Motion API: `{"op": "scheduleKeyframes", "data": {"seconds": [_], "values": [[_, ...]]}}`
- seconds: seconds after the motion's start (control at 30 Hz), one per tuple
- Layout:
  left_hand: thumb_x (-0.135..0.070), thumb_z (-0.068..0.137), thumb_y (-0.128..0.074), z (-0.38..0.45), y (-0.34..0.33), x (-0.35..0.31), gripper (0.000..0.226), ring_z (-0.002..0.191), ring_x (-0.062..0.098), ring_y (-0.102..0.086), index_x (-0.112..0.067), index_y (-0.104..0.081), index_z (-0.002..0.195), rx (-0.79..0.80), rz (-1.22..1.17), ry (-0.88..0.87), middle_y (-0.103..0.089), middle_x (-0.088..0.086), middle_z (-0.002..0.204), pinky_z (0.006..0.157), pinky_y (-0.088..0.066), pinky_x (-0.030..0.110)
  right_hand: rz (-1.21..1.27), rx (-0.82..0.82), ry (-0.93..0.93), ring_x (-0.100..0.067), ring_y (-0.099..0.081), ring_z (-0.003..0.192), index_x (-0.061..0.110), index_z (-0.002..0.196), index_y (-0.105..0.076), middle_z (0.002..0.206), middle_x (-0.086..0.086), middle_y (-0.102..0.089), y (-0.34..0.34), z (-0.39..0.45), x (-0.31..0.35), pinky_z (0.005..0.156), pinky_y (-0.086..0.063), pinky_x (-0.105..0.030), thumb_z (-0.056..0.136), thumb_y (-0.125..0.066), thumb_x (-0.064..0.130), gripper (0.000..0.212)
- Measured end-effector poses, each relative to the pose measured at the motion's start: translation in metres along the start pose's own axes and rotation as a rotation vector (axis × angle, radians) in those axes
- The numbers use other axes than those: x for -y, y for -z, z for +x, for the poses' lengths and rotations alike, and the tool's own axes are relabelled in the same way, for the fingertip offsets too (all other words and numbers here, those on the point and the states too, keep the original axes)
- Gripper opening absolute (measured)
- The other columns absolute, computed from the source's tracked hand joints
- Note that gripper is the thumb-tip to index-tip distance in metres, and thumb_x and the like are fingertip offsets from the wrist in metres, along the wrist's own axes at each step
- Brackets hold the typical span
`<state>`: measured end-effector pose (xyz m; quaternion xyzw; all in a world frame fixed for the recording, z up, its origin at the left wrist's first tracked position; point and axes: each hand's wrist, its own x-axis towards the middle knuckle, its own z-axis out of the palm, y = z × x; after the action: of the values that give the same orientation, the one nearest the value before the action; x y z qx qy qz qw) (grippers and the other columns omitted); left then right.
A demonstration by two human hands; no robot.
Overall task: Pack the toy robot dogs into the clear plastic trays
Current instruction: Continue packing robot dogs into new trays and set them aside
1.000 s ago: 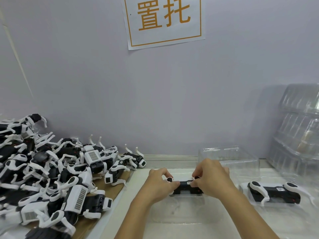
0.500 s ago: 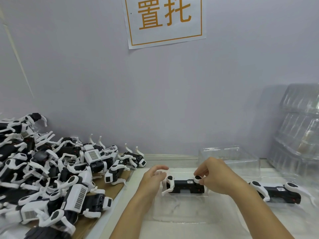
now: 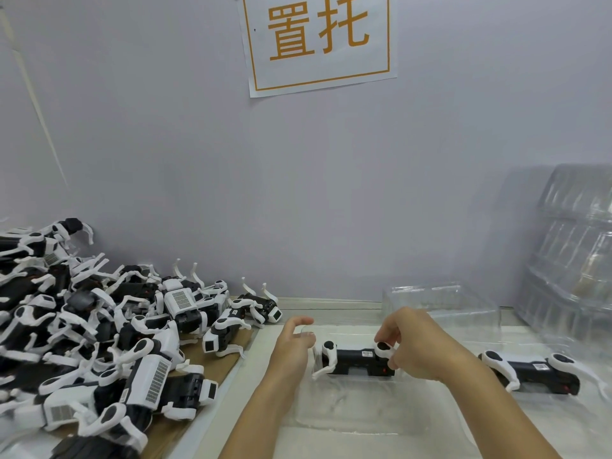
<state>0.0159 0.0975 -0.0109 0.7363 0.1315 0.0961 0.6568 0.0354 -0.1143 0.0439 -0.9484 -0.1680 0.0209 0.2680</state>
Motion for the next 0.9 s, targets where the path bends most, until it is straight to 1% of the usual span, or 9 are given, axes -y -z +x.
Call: {"op": "scheduleKeyframes", "data": {"seconds": [0.07,0.17,0.23,0.3,0.4,0.5,0.6,0.7,0.9], "values": [[-0.011,0.095,-0.052,0.0,0.0,0.0,0.026,0.093,0.017,-0.055,-0.033,-0.063,0.104,-0.005,0.002,0.006,-0.058,0.0,0.095,0.072,-0.037,0.03,0.003,0.0,-0.008,-0.004,-0.057,0.081,0.021,0.107,-0.07,0.093,0.009,-0.057,0.002,-0.001,0.001,0.058,-0.045,-0.01,0.08,-0.073,-0.001,0.035],[-0.013,0.094,-0.052,0.001,-0.001,0.0,0.025,0.115,0.023,-0.056,-0.034,-0.064,0.103,-0.023,0.0,0.016,-0.062,0.002,0.115,0.084,-0.038,0.034,-0.053,0.012,0.003,-0.011,-0.058,0.098,0.024,0.116,-0.068,0.101,0.013,-0.059,0.004,-0.003,0.005,0.088,-0.049,-0.023,0.083,-0.075,0.017,0.035],[-0.015,0.094,-0.052,0.002,-0.002,0.0,0.023,0.117,0.027,-0.056,-0.033,-0.064,0.101,-0.034,-0.011,0.013,-0.063,0.005,0.118,0.084,-0.036,0.034,-0.064,-0.028,0.05,-0.01,-0.052,0.108,0.029,0.121,-0.064,0.111,0.014,-0.055,-0.001,-0.003,0.013,0.102,-0.041,-0.031,0.087,-0.073,0.031,0.035],[-0.016,0.094,-0.05,0.003,-0.003,0.0,0.022,0.114,0.031,-0.058,-0.031,-0.064,0.099,-0.034,-0.037,0.01,-0.064,0.008,0.115,0.083,-0.037,0.035,0.016,-0.095,0.134,-0.009,-0.049,0.117,0.033,0.121,-0.062,0.119,0.014,-0.054,-0.012,-0.002,0.023,0.106,-0.038,-0.032,0.088,-0.07,0.039,0.035],[-0.015,0.095,-0.047,0.005,-0.003,0.001,0.022,0.099,0.028,-0.058,-0.029,-0.064,0.097,-0.018,-0.099,0.009,-0.062,0.01,0.11,0.082,-0.041,0.036,0.087,-0.075,0.234,-0.009,-0.05,0.119,0.032,0.123,-0.062,0.124,0.014,-0.057,-0.036,-0.003,0.042,0.103,-0.041,-0.031,0.088,-0.066,0.045,0.037],[-0.015,0.095,-0.046,0.006,-0.003,0.002,0.022,0.091,0.028,-0.057,-0.027,-0.064,0.097,-0.007,-0.138,0.01,-0.06,0.011,0.103,0.076,-0.044,0.036,0.034,-0.081,0.299,-0.014,-0.058,0.105,0.025,0.114,-0.067,0.11,0.007,-0.063,-0.052,-0.002,0.051,0.09,-0.05,-0.035,0.091,-0.062,0.04,0.028],[-0.013,0.096,-0.047,0.006,-0.004,0.001,0.019,0.085,0.026,-0.057,-0.024,-0.063,0.097,-0.008,-0.157,0.008,-0.059,0.01,0.098,0.068,-0.045,0.03,0.049,-0.105,0.267,-0.015,-0.059,0.094,0.019,0.102,-0.068,0.1,0.006,-0.063,-0.055,0.0,0.05,0.081,-0.052,-0.036,0.09,-0.064,0.038,0.023],[-0.014,0.096,-0.047,0.007,-0.004,0.001,0.019,0.092,0.027,-0.056,-0.024,-0.063,0.098,-0.016,-0.148,0.005,-0.059,0.008,0.102,0.077,-0.043,0.034,0.016,-0.103,0.223,-0.023,-0.058,0.076,0.01,0.08,-0.063,0.076,-0.003,-0.061,-0.055,0.001,0.05,0.071,-0.052,-0.043,0.087,-0.065,0.035,0.026],[-0.015,0.097,-0.047,0.006,-0.004,0.0,0.018,0.1,0.026,-0.058,-0.024,-0.063,0.1,-0.026,-0.131,0.006,-0.061,0.008,0.107,0.088,-0.048,0.041,0.02,-0.097,0.217,-0.015,-0.066,0.086,0.022,0.091,-0.075,0.086,0.009,-0.072,-0.054,0.0,0.048,0.076,-0.057,-0.036,0.092,-0.057,0.041,0.026]]}}
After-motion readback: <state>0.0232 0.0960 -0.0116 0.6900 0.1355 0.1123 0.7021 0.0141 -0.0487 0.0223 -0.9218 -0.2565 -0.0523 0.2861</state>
